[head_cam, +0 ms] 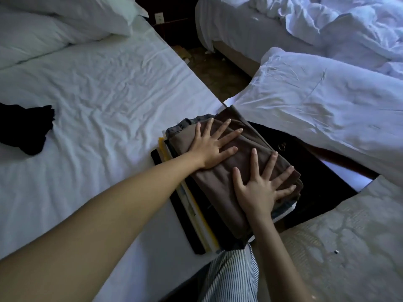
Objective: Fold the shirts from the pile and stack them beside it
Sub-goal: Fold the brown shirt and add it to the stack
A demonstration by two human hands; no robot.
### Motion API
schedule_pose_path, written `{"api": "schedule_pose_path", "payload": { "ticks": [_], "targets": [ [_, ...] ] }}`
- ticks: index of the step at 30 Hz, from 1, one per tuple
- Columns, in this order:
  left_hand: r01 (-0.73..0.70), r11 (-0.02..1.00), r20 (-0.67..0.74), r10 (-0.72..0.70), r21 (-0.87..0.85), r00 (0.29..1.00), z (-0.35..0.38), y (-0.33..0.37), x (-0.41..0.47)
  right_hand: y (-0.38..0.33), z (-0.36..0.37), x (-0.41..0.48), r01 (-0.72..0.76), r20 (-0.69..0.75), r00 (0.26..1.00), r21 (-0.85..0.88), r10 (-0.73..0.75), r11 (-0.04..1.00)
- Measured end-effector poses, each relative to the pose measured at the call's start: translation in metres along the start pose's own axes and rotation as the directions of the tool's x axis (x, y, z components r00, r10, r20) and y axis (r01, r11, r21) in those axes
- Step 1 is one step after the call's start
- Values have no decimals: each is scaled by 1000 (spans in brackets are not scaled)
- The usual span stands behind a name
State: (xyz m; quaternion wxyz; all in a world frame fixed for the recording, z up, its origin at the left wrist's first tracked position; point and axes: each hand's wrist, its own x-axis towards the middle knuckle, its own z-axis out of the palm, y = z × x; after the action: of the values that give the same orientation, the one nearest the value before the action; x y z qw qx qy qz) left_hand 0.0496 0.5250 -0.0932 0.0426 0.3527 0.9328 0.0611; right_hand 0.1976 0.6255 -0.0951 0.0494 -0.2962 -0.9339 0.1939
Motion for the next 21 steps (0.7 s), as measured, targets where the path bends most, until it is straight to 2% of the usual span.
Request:
{"api": "schedule_pose_path", "payload": {
  "ticks": [10,13,17,21],
  "targets": [
    [-52,996,9,52,-76,999,9,-26,27,-22,14,13,-47,-9,999,-6,47,999],
    [-44,999,-3,44,-24,999,6,-20,20,-22,10,9,-47,20,999,-8,47,999],
    [21,1000,-4,-21,10,1000,-1,-9,0,-19,5,-1,-20,24,1000,-25,21,999],
    [136,987,53,-132,-82,990,-7,1,-38,-19,-4,-11,19,50,999,-21,-18,1000]
  ]
}}
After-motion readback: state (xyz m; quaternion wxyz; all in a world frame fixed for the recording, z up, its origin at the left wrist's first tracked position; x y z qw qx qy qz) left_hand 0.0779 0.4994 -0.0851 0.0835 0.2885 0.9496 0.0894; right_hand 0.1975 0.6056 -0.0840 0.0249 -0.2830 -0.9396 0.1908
